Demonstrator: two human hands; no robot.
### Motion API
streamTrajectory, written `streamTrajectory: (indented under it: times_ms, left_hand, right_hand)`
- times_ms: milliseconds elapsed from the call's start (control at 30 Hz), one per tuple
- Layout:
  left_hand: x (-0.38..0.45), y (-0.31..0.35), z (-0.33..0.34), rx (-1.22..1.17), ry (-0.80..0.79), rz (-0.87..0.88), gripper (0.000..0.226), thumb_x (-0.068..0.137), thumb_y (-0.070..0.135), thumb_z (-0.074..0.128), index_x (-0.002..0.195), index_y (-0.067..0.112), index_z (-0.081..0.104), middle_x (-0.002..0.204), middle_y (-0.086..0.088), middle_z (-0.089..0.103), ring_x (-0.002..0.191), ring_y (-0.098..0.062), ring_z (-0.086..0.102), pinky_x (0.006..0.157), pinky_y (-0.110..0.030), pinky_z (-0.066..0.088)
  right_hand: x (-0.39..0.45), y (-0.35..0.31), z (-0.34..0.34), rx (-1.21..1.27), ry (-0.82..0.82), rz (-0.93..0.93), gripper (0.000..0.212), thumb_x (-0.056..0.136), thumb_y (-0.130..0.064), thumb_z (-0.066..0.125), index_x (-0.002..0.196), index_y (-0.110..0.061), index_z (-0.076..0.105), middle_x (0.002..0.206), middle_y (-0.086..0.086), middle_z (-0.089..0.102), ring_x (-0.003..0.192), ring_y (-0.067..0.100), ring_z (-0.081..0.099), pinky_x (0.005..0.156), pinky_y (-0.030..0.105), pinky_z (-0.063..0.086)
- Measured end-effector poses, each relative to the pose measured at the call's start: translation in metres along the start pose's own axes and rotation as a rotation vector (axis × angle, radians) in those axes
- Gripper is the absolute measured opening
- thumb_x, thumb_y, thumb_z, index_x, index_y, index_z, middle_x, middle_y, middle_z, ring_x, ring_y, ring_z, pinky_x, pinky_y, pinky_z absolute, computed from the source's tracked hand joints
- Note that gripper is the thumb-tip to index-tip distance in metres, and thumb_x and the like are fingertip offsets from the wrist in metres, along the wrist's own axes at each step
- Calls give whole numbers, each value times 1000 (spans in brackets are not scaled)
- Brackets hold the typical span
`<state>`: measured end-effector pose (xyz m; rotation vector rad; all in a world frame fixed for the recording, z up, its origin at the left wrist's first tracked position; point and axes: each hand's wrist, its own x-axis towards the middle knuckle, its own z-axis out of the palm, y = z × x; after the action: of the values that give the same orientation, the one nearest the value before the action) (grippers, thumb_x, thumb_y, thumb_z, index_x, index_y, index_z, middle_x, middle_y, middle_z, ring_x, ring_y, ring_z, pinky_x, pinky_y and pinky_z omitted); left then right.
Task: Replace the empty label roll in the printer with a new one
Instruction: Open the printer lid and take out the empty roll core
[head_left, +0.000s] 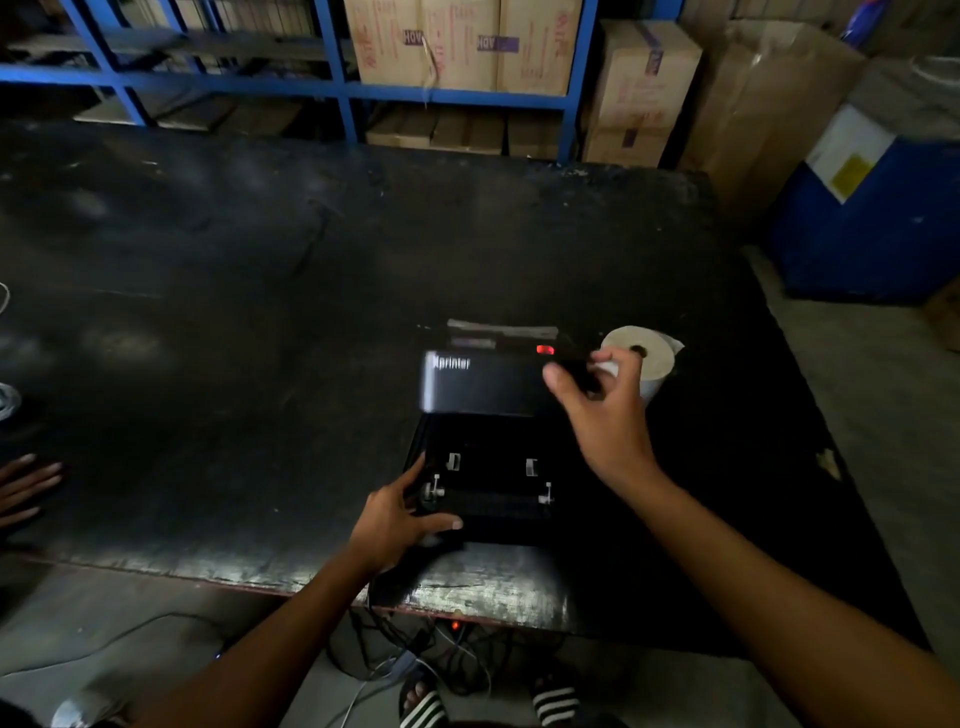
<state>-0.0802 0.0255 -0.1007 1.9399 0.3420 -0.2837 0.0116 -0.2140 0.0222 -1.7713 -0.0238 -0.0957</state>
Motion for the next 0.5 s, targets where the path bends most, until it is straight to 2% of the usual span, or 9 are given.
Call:
streamTrajectory:
  times_ms: [67,100,167,300,400,500]
  left_hand:
    - [0,1,-1,19,-2,-5,116,54,32,95,151,19,33,133,-5,63,84,9,66,66,-2,50]
    - [0,2,-2,34,-1,-4,116,54,33,95,151,18,33,134,-6,63,89,7,65,67,-1,49]
    - [-1,4,-3,63,6,-1,115,55,34,95,151,19,33,132,-6,65,96,3,66,68,1,47]
    - [-3,7,-4,86,6,2,114,57,34,94,152,18,32,129,-4,67,94,1,66,71,0,47]
    - [-4,10,-4,76,-3,-5,115,59,33,93,153,19,29,131,-6,66,102,-8,67,86,-18,52]
    - [-4,11,-4,129,-11,-3,113,61,35,92,153,20,28,132,-4,65,104,-8,65,86,-17,48]
  right_hand:
    - [30,-17,7,-19,83,56,48,72,-58,71,96,-26,44,93,-5,62,83,11,62,69,14,47]
    - [43,-23,11,-27,111,78,45,74,-60,67,94,-25,47,87,-10,59,77,4,58,62,10,43]
    - [66,-30,16,-1,148,105,36,85,-60,55,97,-26,51,85,-15,56,75,-1,54,58,12,39]
    - [89,-28,20,145,99,176,31,95,-55,39,105,-33,59,102,-9,65,98,9,61,80,26,46]
    - [94,-26,20,165,16,181,34,97,-50,38,121,-35,56,110,-15,62,108,8,57,89,29,44]
    - [98,-21,14,191,11,188,39,99,-39,41,136,-28,48,138,-3,54,126,15,50,107,36,39]
